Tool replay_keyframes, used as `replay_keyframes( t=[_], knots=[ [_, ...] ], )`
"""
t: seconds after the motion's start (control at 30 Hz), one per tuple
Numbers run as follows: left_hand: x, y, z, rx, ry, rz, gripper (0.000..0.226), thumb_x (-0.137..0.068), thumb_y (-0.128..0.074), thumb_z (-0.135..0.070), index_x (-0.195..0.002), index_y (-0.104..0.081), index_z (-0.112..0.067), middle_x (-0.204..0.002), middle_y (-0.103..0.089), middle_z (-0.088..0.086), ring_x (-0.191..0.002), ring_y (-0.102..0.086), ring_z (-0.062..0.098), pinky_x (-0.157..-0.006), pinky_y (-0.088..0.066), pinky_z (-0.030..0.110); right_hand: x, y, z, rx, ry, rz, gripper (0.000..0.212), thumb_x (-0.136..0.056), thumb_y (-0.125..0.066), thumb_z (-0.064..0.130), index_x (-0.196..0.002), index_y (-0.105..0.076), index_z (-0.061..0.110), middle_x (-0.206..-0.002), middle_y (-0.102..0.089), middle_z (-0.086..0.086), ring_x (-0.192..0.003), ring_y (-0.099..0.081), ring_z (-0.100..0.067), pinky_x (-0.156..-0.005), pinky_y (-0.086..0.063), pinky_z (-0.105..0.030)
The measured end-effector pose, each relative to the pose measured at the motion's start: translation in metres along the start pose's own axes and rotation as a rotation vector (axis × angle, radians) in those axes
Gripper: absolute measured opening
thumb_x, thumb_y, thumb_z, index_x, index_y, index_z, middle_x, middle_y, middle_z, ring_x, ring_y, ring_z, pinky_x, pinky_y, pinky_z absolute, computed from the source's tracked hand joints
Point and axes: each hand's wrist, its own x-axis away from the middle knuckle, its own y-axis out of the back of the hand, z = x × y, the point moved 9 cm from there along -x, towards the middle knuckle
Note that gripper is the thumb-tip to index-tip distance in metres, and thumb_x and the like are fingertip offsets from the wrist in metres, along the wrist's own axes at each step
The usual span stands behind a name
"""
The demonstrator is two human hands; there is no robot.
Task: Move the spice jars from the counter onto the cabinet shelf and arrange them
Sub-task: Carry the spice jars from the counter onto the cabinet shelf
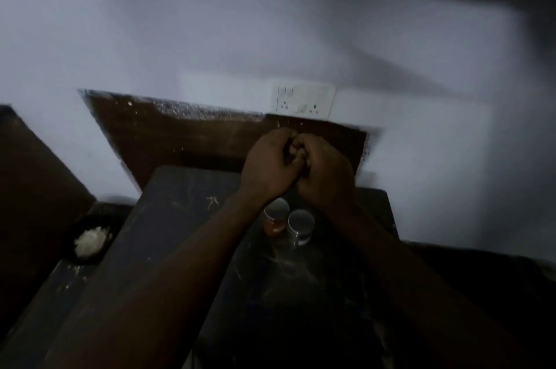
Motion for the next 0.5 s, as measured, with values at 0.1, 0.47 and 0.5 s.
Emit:
replay_keyframes(
  t=[0.1, 0.47, 0.5],
  knots=[
    [0.034, -0.039, 0.031, 0.016, 0.098, 0.099, 0.015, -0.088, -0.071, -0.027, -0.097, -0.064, -0.018, -0.091, -0.066, -0.001, -0.082, -0.063, 0.018, -0.069, -0.046, 0.032, 0.038, -0.039, -0.034, 0.029, -0.091, 0.216, 0.035, -0.083, -0.071, 0.025, -0.116, -0.063, 0.017, -0.110, -0.066, 0.000, -0.097, -0.064, -0.018, -0.082, -0.055, -0.035],
    [0.117, -0.172, 0.132, -0.101, 0.389, 0.509, 0.043, -0.092, -0.067, -0.043, -0.125, -0.059, -0.017, -0.127, -0.064, 0.010, -0.112, -0.064, 0.027, -0.089, -0.053, 0.039, 0.149, -0.126, -0.129, 0.095, -0.368, 0.570, 0.058, -0.079, -0.055, 0.052, -0.130, -0.049, 0.026, -0.127, -0.061, -0.003, -0.114, -0.060, -0.022, -0.085, -0.047, -0.031],
    [0.120, -0.180, 0.139, -0.131, 0.410, 0.535, 0.053, -0.090, -0.069, -0.047, -0.133, -0.055, -0.017, -0.138, -0.058, 0.012, -0.122, -0.059, 0.029, -0.094, -0.051, 0.043, 0.153, -0.129, -0.135, 0.096, -0.379, 0.563, 0.066, -0.075, -0.050, 0.057, -0.133, -0.047, 0.026, -0.130, -0.058, -0.005, -0.117, -0.057, -0.023, -0.088, -0.048, -0.033]
  ],
)
